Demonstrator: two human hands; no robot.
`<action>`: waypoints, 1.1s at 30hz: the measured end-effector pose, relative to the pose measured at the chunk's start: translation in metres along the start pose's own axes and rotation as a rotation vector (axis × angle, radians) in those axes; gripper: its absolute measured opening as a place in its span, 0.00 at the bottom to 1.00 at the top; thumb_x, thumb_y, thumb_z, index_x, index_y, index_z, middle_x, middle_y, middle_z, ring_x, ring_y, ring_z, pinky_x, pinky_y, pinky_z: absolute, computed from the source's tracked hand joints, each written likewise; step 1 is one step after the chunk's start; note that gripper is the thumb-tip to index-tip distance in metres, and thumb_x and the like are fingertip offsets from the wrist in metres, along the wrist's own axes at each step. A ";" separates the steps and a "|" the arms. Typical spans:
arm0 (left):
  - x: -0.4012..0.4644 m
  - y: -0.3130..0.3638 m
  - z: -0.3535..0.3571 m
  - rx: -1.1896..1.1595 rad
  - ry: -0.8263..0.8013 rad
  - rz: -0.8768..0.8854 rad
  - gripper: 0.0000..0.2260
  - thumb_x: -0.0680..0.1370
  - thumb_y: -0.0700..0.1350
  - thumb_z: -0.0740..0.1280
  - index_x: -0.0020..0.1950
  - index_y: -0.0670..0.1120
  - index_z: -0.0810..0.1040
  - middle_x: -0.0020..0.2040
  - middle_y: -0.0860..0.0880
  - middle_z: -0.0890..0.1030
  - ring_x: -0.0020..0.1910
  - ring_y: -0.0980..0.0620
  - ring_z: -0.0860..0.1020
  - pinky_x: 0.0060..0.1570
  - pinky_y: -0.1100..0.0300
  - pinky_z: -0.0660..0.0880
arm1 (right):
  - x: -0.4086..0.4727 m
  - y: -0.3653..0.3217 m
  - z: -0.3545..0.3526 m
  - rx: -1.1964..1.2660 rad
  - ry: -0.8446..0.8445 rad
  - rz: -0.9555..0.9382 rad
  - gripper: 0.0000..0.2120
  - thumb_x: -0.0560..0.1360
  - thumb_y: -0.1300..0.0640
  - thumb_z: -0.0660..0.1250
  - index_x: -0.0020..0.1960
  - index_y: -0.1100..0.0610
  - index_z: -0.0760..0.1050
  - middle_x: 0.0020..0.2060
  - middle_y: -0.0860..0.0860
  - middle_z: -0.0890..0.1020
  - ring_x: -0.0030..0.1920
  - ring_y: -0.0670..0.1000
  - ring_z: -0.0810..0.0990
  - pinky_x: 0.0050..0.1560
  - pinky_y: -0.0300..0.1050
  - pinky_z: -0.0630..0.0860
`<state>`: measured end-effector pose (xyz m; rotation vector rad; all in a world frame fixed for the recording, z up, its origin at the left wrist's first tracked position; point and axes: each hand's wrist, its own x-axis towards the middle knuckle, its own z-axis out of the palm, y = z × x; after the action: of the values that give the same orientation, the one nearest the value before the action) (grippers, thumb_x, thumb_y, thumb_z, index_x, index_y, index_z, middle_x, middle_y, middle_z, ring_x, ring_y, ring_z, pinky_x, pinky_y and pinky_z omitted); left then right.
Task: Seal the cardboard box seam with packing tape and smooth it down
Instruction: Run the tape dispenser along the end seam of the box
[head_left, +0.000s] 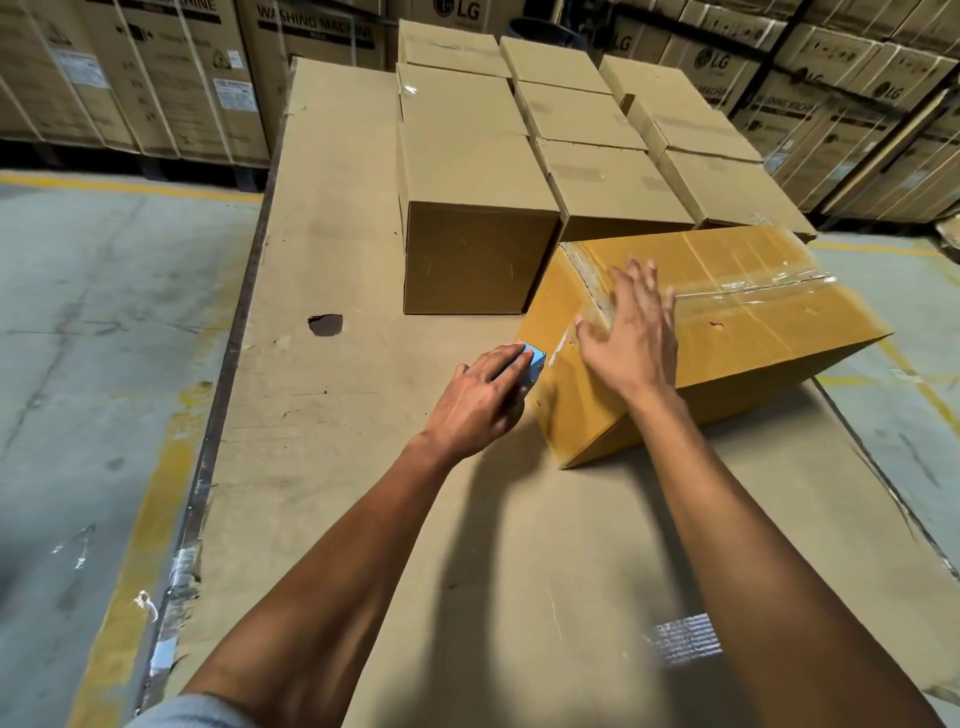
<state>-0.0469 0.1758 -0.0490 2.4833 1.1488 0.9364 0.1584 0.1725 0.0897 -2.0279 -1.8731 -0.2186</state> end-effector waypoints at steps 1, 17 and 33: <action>-0.001 0.000 -0.001 -0.024 0.015 -0.009 0.24 0.85 0.47 0.67 0.80 0.43 0.72 0.80 0.44 0.74 0.78 0.43 0.74 0.49 0.44 0.80 | -0.007 -0.005 -0.001 0.009 0.050 -0.161 0.34 0.79 0.47 0.67 0.81 0.56 0.63 0.83 0.55 0.62 0.84 0.56 0.54 0.84 0.61 0.51; -0.027 0.002 -0.046 -0.108 -0.010 -0.017 0.27 0.86 0.47 0.61 0.84 0.42 0.65 0.83 0.42 0.69 0.80 0.41 0.69 0.70 0.41 0.75 | -0.003 -0.036 0.029 0.991 -0.826 0.142 0.41 0.75 0.66 0.76 0.81 0.52 0.62 0.70 0.57 0.78 0.69 0.51 0.79 0.66 0.44 0.79; -0.059 -0.012 -0.027 0.200 -0.140 -0.052 0.43 0.81 0.70 0.64 0.88 0.47 0.58 0.85 0.45 0.65 0.81 0.43 0.69 0.69 0.47 0.74 | -0.017 -0.067 0.089 0.681 -0.730 0.606 0.11 0.61 0.52 0.68 0.37 0.57 0.84 0.36 0.59 0.88 0.30 0.54 0.84 0.30 0.42 0.75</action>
<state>-0.0994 0.1383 -0.0605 2.6102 1.3102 0.6513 0.0787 0.1929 0.0122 -2.1427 -1.2362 1.2722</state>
